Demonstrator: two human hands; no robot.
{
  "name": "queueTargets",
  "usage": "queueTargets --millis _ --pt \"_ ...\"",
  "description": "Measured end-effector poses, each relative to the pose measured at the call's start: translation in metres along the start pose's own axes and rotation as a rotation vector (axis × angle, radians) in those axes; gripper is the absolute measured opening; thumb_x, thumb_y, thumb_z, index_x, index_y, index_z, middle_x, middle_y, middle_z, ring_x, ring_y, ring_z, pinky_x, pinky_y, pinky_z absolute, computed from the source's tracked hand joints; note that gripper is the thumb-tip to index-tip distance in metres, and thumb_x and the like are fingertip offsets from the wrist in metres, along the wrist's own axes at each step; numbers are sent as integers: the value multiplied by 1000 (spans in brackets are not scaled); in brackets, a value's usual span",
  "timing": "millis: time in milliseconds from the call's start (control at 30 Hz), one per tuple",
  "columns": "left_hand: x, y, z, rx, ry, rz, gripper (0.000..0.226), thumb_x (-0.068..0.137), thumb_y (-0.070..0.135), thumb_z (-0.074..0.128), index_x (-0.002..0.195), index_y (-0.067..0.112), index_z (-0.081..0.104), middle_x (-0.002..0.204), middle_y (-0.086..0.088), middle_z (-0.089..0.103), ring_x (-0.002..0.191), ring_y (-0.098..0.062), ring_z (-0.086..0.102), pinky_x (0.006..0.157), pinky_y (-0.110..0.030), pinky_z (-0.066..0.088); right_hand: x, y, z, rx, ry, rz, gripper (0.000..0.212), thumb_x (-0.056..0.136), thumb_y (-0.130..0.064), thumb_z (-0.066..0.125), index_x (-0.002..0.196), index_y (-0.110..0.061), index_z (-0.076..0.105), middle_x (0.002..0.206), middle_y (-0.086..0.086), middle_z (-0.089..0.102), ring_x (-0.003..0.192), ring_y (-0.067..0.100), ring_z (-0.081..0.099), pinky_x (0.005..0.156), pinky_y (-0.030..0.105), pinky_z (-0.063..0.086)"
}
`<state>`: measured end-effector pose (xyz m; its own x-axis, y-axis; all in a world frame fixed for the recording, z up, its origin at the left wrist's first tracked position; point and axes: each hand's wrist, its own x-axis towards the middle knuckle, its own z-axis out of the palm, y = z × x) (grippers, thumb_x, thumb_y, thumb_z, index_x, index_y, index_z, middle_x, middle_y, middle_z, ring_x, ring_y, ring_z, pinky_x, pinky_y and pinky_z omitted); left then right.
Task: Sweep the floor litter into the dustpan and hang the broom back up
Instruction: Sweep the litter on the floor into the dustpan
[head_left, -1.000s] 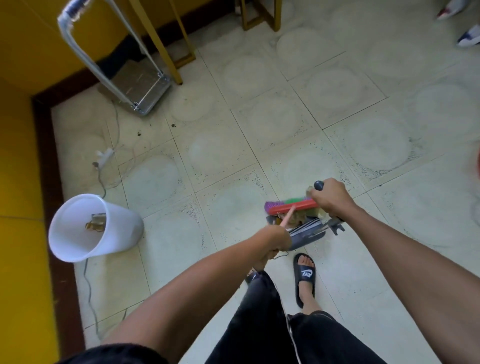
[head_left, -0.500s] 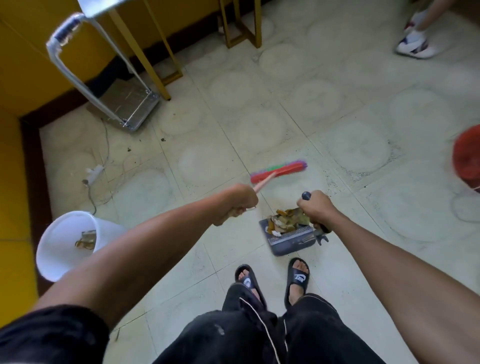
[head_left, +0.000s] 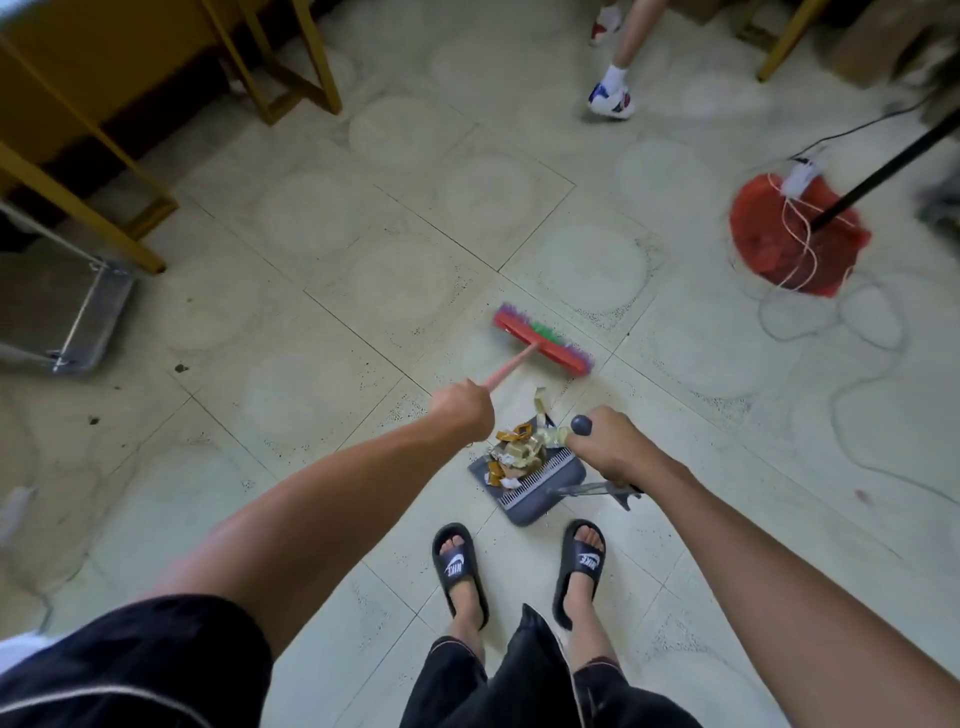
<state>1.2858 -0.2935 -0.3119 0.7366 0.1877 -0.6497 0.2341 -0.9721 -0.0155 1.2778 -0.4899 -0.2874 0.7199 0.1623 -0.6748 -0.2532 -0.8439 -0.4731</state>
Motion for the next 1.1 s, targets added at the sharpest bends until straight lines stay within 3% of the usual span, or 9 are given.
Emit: queueTargets --millis 133,300,333,500,567,700,833,933,1100 --pt "-4 -11 26 169 9 104 36 100 14 43 134 7 49 89 -2 51 70 -11 53 58 -23 49 0 -7 2 -30 17 22 30 85 -17 55 59 -17 40 60 1 48 48 14 39 44 25 27" --pt "-11 -43 37 240 -19 117 39 98 13 45 137 6 45 118 -7 56 100 -18 59 74 -26 55 -5 -2 -5 -54 56 76 34 86 -14 54 57 -17 36 57 0 42 46 15 34 43 25 25" --pt "-13 -50 36 219 -28 99 40 98 12 45 138 7 45 115 -6 56 98 -18 60 72 -26 55 -6 -2 -5 -55 63 75 35 85 -13 54 56 -16 35 56 0 41 45 15 33 43 25 24" --pt "-35 -68 54 -14 -222 13 42 95 9 42 137 7 48 74 1 45 50 -6 45 34 -17 33 -5 -3 3 -52 127 51 34 83 -11 53 54 -16 35 55 2 42 44 16 33 44 24 25" --pt "-57 -65 73 -72 -302 -18 42 94 9 41 135 4 48 74 0 47 51 -7 49 33 -17 36 -2 -7 6 -38 150 25 34 82 -12 54 53 -17 37 57 3 46 43 16 36 43 23 27" --pt "-97 -40 95 -135 -394 -1 49 90 10 47 138 7 47 96 -6 56 74 -17 63 54 -22 49 3 -13 13 -54 177 -29 30 83 -16 55 55 -15 44 61 7 53 46 17 44 43 23 29" --pt "-116 -17 90 -217 -491 -93 49 87 8 47 135 3 47 81 -7 55 47 -14 50 26 -18 34 0 -9 15 -77 196 -64 27 87 -15 55 61 -12 48 65 8 53 50 18 47 45 25 32" --pt "-129 -4 75 -233 -510 -142 45 86 5 48 130 -2 49 69 -7 52 43 -15 47 22 -11 28 -6 -8 13 -79 201 -105 24 87 -15 54 64 -10 49 66 8 53 54 20 49 47 26 34" --pt "-155 10 63 -352 -588 -151 31 92 5 44 123 -1 48 111 -22 66 42 -13 45 22 -12 31 -28 -7 9 -46 128 -213 24 86 -16 55 63 -14 46 73 8 52 62 25 50 57 30 39"
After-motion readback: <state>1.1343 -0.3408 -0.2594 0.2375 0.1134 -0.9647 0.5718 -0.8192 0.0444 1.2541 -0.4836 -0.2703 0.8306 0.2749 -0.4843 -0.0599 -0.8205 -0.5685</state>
